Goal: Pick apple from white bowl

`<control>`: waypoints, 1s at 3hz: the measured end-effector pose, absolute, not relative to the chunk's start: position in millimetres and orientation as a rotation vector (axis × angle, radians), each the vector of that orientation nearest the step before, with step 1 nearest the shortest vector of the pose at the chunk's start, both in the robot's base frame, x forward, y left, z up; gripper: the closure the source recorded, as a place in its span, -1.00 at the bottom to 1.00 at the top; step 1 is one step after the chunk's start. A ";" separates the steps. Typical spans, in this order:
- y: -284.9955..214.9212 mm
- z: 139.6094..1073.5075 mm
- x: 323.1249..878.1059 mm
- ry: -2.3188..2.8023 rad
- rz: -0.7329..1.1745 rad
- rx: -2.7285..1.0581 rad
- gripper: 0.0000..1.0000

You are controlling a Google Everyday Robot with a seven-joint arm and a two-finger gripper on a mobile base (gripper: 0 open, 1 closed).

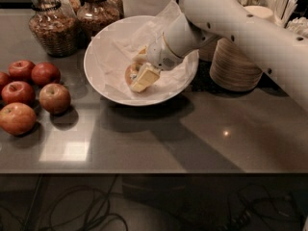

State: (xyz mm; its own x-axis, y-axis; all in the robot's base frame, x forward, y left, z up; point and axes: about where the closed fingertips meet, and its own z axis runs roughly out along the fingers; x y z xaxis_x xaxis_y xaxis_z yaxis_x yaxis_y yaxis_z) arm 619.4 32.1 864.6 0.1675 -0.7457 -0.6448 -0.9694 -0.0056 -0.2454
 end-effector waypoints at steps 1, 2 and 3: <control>34.6 866.9 618.1 1.614 0.450 -1.796 1.00; 37.5 888.0 613.7 1.549 0.463 -1.766 1.00; 34.1 918.3 608.6 1.480 0.454 -1.723 1.00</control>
Offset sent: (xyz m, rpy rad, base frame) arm -0.0110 0.0044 0.0546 0.1466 -0.0928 0.0352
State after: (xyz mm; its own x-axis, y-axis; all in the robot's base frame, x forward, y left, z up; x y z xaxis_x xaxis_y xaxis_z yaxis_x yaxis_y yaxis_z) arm 608.6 34.1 918.3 0.2500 -0.6537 -0.7143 -0.9418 0.0068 -0.3360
